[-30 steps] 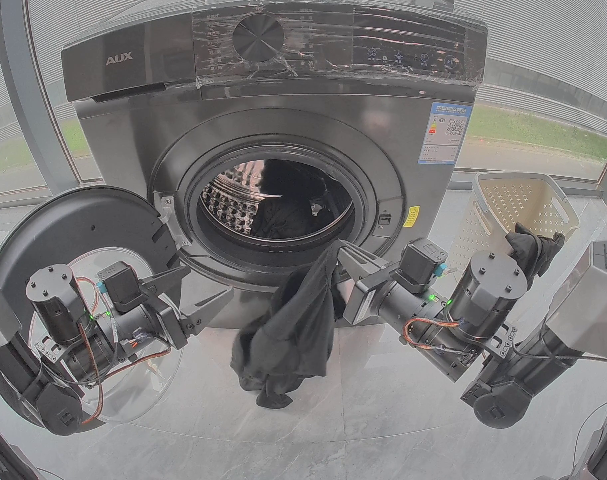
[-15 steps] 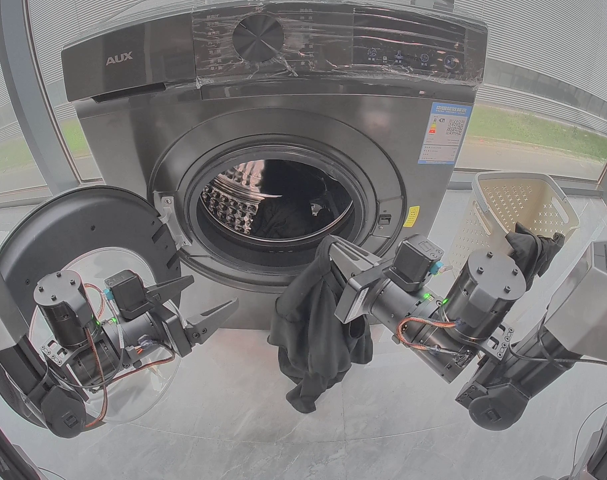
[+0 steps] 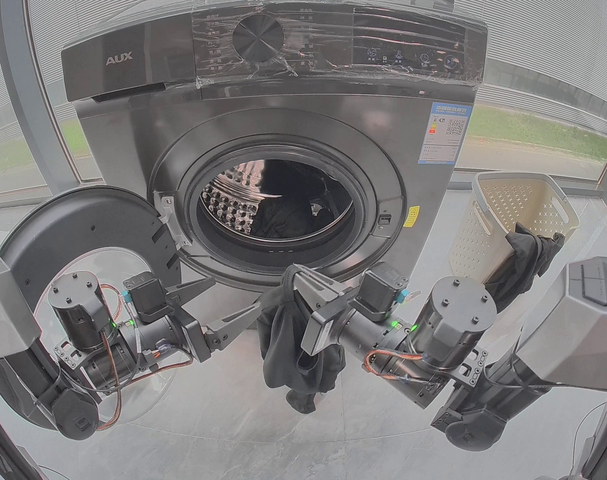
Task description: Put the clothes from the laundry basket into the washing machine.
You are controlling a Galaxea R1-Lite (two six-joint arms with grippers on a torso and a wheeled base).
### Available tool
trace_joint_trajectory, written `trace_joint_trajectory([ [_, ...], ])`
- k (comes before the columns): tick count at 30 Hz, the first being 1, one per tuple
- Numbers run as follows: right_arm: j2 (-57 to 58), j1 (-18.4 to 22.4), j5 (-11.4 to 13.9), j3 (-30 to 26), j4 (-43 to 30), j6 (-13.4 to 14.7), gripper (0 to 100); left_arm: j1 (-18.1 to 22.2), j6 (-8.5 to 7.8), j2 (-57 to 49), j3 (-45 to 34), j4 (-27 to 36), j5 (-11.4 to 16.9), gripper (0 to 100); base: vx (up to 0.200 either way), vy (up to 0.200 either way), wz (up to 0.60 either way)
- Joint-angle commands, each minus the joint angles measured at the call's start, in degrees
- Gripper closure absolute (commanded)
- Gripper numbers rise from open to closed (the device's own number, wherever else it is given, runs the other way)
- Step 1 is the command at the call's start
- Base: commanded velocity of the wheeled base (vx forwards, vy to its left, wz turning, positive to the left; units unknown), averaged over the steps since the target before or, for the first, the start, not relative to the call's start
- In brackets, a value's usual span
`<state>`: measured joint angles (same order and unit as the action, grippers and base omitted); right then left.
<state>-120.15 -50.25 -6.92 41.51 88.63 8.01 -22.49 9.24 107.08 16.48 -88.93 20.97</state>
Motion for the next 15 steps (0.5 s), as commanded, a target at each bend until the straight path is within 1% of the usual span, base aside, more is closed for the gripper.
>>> trace_joint_trajectory([
  [1, -1.1, -1.1, 0.0, 0.1, 0.1, 0.2, 100, 0.1, -0.01, 1.2, 0.3, 0.0, 0.0, 0, 0.000, 0.000, 0.00],
  [3, -1.0, -1.2, -0.1, 0.0, 0.1, 0.2, 100, 0.0, -0.36, 1.2, 0.0, -0.1, 0.0, 0, 0.000, 0.000, 0.00],
  [11, -0.6, -1.4, 0.0, 0.0, 0.1, 0.2, 100, 0.3, -4.49, 3.9, -1.4, -0.1, 0.1, 0, 0.000, 0.000, 0.00],
  [13, -0.5, -1.5, -0.1, -0.2, 0.1, 0.3, 100, 0.4, -5.11, 4.9, -1.5, -0.1, 0.1, 0, 0.000, 0.000, 0.00],
  [15, -0.3, -1.6, -0.1, -0.4, 0.1, 0.3, 100, 0.5, -5.29, 5.9, -1.3, -0.1, 0.2, 0, 0.000, 0.000, 0.00],
])
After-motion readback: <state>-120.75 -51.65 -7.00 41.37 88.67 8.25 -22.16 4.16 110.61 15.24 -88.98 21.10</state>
